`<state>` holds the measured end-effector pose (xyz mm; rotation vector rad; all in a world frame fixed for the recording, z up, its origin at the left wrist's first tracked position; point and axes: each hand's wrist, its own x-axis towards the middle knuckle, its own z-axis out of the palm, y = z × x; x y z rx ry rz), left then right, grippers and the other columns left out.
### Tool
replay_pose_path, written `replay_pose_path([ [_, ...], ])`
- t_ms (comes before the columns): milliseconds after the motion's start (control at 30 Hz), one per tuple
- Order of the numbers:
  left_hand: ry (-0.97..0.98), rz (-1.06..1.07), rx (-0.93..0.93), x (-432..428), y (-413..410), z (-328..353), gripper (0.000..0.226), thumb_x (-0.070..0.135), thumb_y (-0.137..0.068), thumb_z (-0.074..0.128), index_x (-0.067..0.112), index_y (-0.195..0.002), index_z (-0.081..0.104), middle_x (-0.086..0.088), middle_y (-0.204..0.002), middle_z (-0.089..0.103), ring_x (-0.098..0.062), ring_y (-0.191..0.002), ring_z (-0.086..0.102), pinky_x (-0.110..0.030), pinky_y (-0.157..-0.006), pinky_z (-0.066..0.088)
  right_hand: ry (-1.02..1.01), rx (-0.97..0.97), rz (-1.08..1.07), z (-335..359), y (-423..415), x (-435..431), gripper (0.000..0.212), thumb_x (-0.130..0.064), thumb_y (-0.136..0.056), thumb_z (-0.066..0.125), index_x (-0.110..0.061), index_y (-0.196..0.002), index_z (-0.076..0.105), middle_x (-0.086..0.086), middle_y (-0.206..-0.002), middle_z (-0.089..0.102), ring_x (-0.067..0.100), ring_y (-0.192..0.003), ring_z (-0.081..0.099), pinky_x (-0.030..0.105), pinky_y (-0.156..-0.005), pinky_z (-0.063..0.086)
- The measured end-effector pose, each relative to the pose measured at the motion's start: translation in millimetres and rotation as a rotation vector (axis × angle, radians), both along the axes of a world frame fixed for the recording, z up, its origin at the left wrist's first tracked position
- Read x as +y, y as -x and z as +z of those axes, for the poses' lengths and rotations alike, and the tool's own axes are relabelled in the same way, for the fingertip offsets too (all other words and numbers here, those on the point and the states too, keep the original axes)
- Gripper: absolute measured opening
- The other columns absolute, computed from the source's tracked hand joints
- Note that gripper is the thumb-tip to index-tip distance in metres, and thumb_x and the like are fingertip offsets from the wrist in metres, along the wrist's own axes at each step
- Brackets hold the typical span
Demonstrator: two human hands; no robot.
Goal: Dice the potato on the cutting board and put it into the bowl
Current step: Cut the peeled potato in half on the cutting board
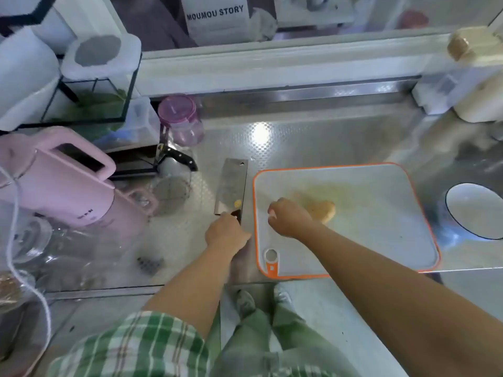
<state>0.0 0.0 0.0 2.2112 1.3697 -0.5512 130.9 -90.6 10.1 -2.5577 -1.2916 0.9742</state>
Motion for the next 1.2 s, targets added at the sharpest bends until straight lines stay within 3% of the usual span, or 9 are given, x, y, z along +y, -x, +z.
replay_pose_path([
  [133,-0.100,-0.013,-0.050,-6.5,13.1,-8.5,0.049,0.032,-0.082,0.070,0.005,-0.116,0.047,-0.011,-0.109,0.064,-0.031,-0.100,0.063,-0.035,-0.075,0.050,-0.006,-0.015,-0.011,1.0,1.2,-3.8,0.036,-0.019,-0.096,0.042,-0.014,-0.129,0.057,0.010,-0.131,0.052,0.030,-0.120,0.051,0.037,-0.097,0.043],
  [267,-0.129,0.063,-0.371,-3.3,5.5,12.7,0.046,0.036,-0.079,0.070,0.008,-0.107,0.046,-0.010,-0.099,0.064,-0.034,-0.094,0.062,-0.034,-0.073,0.045,-0.058,0.043,-0.128,3.5,-1.7,1.5,0.035,-0.026,-0.098,0.042,-0.008,-0.121,0.061,0.014,-0.125,0.060,0.032,-0.113,0.056,0.038,-0.094,0.045],
  [400,-0.186,0.140,-0.659,-0.6,-24.6,57.8,0.034,0.032,-0.078,0.066,0.012,-0.099,0.048,-0.004,-0.088,0.066,-0.030,-0.085,0.061,-0.035,-0.071,0.045,-0.346,0.530,-0.532,27.6,-2.5,18.1,0.037,-0.040,-0.101,0.039,-0.011,-0.119,0.054,0.012,-0.101,0.066,0.025,-0.084,0.065,0.032,-0.070,0.052],
  [467,-0.182,0.047,-0.736,-6.7,-37.5,73.7,0.031,0.028,-0.079,0.064,0.013,-0.099,0.047,-0.003,-0.086,0.066,-0.029,-0.082,0.061,-0.036,-0.070,0.045,-0.467,0.740,-0.605,47.9,-7.8,25.4,0.031,-0.043,-0.100,0.041,-0.017,-0.103,0.057,0.003,-0.079,0.062,0.014,-0.062,0.059,0.024,-0.056,0.047],
  [533,-0.168,-0.084,-0.789,-18.0,-47.6,81.3,0.030,0.026,-0.080,0.064,0.012,-0.100,0.046,-0.003,-0.084,0.065,-0.029,-0.079,0.061,-0.036,-0.067,0.045,-0.585,0.800,-0.650,62.8,-16.9,25.2,0.027,-0.037,-0.098,0.049,-0.015,-0.085,0.057,-0.003,-0.067,0.057,0.007,-0.056,0.055,0.022,-0.056,0.044],
  [733,-0.067,-0.400,-0.830,-46.1,-73.4,79.9,0.025,0.045,-0.090,0.052,0.021,-0.096,0.057,0.007,-0.077,0.060,-0.014,-0.075,0.056,-0.032,-0.069,0.043,-0.644,0.468,-0.893,70.8,-64.5,-30.9,0.012,0.001,-0.085,0.045,-0.011,-0.082,0.048,0.012,-0.069,0.057,0.022,-0.057,0.057,0.032,-0.058,0.050],
  [900,0.051,-0.475,-0.517,-68.9,-96.1,42.0,0.040,0.035,-0.087,0.060,0.016,-0.121,0.048,-0.009,-0.114,0.049,-0.031,-0.104,0.054,-0.038,-0.085,0.046,-0.591,0.320,-0.929,57.0,-87.2,-98.6,0.019,-0.018,-0.094,0.052,-0.014,-0.075,0.049,0.005,-0.056,0.044,0.015,-0.041,0.041,0.022,-0.039,0.034],
  [1033,0.071,-0.502,-0.451,-89.4,-107.9,14.0,0.060,0.035,-0.082,0.069,0.016,-0.133,0.043,-0.011,-0.127,0.043,-0.030,-0.117,0.047,-0.035,-0.096,0.040,-0.366,0.176,-0.831,35.1,-86.9,-134.0,0.016,-0.025,-0.090,0.051,-0.017,-0.077,0.056,0.004,-0.053,0.057,0.018,-0.039,0.053,0.031,-0.047,0.048],
  [1200,-0.067,-0.481,-0.451,-94.3,-117.6,-0.4,0.045,0.030,-0.087,0.063,0.015,-0.127,0.049,-0.010,-0.120,0.051,-0.031,-0.109,0.049,-0.036,-0.090,0.040,-0.186,0.082,-0.697,14.6,-85.0,-141.1,0.012,-0.020,-0.085,0.048,-0.012,-0.082,0.057,0.010,-0.071,0.068,0.028,-0.059,0.065,0.042,-0.063,0.058],
])
